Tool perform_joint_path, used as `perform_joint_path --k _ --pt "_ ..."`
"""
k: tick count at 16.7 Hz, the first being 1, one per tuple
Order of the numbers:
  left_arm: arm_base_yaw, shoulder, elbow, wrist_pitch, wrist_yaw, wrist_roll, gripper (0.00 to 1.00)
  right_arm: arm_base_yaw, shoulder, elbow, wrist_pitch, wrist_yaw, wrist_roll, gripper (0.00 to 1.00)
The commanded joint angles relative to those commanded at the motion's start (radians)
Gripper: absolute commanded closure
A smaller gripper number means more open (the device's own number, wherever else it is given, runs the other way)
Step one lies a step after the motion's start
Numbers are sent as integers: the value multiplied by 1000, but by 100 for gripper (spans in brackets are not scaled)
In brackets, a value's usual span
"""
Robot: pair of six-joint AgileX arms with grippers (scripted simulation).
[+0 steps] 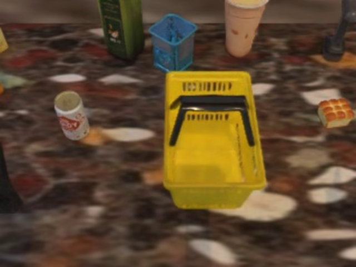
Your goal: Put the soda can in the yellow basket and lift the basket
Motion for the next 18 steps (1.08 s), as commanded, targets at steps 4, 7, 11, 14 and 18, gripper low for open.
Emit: perform_joint_path --k 4,7,11,14,18 --pt "-4 30 29 -26 1 12 0 0 0 0 0 0 0 0" --pt "-18 155 147 -121 3 57 0 0 0 0 0 0 0 0" --pt "-43 467 420 -315 2 154 0 0 0 0 0 0 0 0" --pt "-66 780 685 -482 1 242 0 0 0 0 0 0 0 0" --pt "-99 1228 1074 -708 1 366 0 0 0 0 0 0 0 0"
